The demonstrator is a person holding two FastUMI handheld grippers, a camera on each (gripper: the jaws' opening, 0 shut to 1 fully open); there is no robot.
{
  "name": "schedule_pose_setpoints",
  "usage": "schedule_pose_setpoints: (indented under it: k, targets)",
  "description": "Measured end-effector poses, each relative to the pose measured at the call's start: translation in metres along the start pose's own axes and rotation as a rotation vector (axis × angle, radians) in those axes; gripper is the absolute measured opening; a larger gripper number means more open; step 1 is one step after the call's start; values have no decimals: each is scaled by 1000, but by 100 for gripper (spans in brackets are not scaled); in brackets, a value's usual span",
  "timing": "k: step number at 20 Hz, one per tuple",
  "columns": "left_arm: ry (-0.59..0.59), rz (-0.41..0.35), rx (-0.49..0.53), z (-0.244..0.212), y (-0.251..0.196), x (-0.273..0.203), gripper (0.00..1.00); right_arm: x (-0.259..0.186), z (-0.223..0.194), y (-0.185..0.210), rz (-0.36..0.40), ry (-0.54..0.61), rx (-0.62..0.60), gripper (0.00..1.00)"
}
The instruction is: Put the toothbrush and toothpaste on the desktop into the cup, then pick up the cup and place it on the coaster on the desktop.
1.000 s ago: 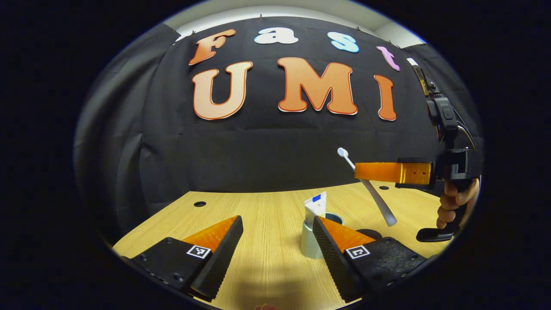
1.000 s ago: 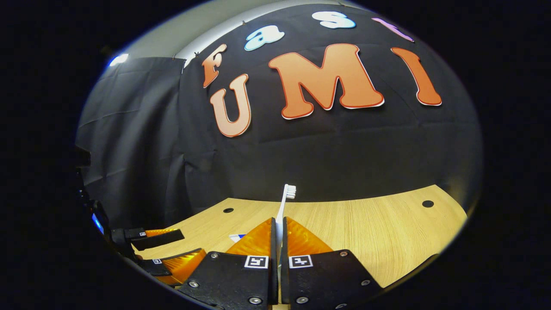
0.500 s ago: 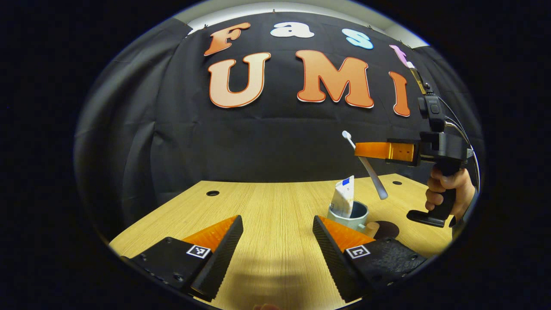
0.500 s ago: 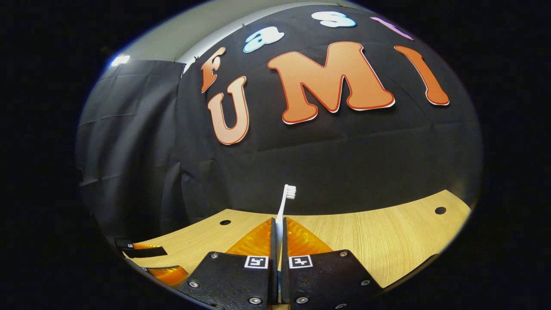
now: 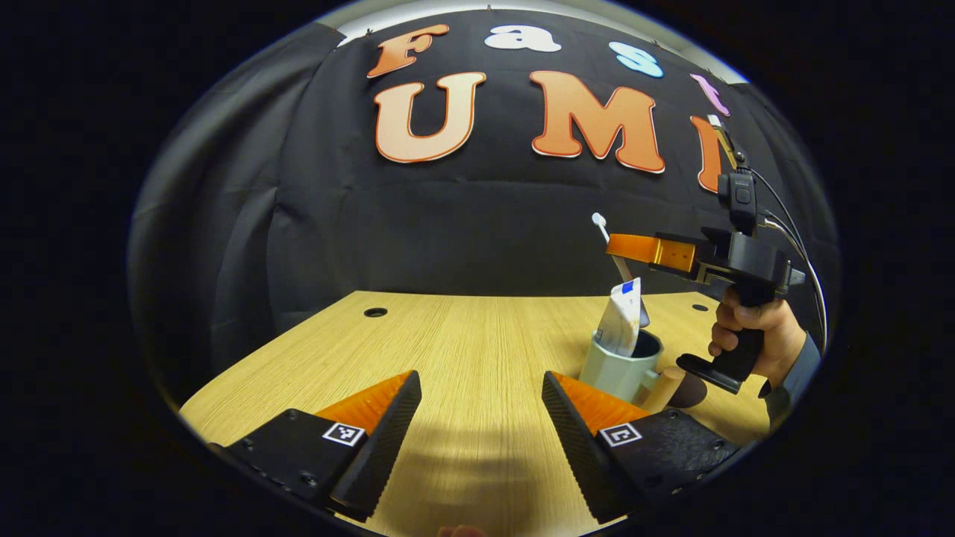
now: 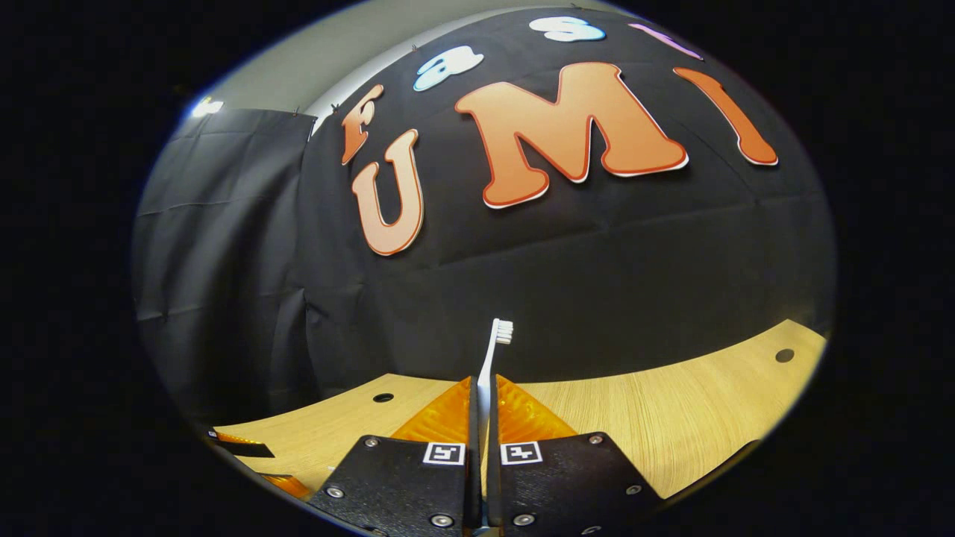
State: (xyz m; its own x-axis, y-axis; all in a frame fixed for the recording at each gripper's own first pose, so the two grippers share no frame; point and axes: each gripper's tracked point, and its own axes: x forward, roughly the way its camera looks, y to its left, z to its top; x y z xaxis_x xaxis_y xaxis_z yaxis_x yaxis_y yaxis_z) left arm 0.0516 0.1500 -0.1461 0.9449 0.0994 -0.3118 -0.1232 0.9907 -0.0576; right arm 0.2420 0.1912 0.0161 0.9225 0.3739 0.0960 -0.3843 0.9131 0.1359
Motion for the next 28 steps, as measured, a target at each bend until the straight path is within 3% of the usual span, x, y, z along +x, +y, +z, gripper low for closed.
schedule_pose_setpoints:
  k: [9, 14, 24, 25, 26, 28]
  targets:
    - [25, 7, 0, -10, -5, -6, 98, -17, -27, 5, 26, 65, -66, 9]
    - [-10, 3, -11, 3, -14, -16, 98, -43, -15, -7, 10, 74, -108, 12]
    - [-24, -57, -45, 40, -66, -19, 98, -102, 41, -29, -26, -30, -207, 67]
    - [-16, -60, -45, 43, -71, -17, 97, -109, 48, -31, -28, -40, -214, 67]
    - [-9, -69, -48, 47, -78, -16, 98, -117, 54, -35, -30, -52, -217, 80]
    - [13, -96, -57, 54, -97, -13, 98, -131, 66, -41, -36, -69, -216, 88]
